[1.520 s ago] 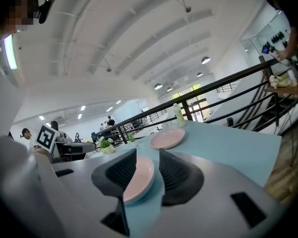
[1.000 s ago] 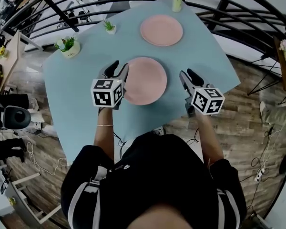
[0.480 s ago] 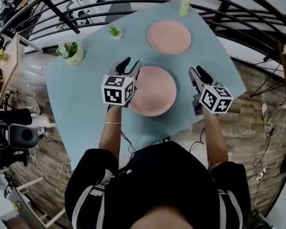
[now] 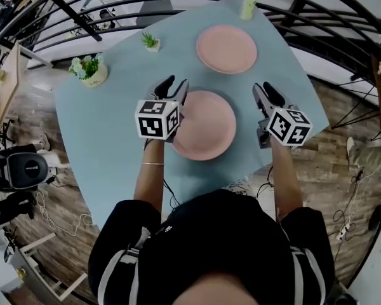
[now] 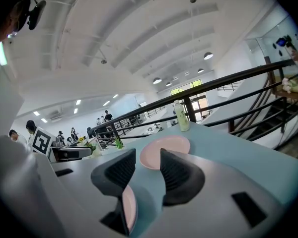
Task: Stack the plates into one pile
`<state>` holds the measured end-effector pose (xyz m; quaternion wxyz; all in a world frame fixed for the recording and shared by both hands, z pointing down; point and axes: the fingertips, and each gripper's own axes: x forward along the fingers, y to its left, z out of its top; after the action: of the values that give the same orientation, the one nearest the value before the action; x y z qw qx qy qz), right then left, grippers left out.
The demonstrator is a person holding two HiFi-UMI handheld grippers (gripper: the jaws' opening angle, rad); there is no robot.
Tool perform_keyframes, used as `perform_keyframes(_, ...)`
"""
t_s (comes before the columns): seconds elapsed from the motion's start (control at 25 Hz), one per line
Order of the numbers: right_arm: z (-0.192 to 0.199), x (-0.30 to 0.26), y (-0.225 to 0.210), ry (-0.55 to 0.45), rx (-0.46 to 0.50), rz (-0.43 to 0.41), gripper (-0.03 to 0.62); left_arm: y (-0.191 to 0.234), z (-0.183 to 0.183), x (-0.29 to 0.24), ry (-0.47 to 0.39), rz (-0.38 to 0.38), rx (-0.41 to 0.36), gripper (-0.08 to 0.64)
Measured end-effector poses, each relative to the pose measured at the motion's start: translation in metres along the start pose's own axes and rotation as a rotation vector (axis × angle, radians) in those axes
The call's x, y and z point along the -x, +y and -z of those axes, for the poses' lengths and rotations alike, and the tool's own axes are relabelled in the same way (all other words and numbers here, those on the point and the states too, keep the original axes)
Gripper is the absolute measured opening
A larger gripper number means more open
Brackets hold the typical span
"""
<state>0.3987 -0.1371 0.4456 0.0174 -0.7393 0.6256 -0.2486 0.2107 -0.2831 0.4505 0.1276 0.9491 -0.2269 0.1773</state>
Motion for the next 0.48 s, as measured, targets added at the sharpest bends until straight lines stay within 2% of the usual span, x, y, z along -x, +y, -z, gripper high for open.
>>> perform_keyframes(0.28, -0.018, -0.024, -0.049, 0.030, -0.009, -0.059, 0.163, -0.004, 0.000, -0.032, 0.021, -0.089, 0.046, 0.161)
perform_keyframes(0.48, -0.031, -0.048, -0.075, 0.056, 0.003, -0.096, 0.163, -0.008, -0.012, -0.060, 0.029, -0.126, 0.059, 0.161)
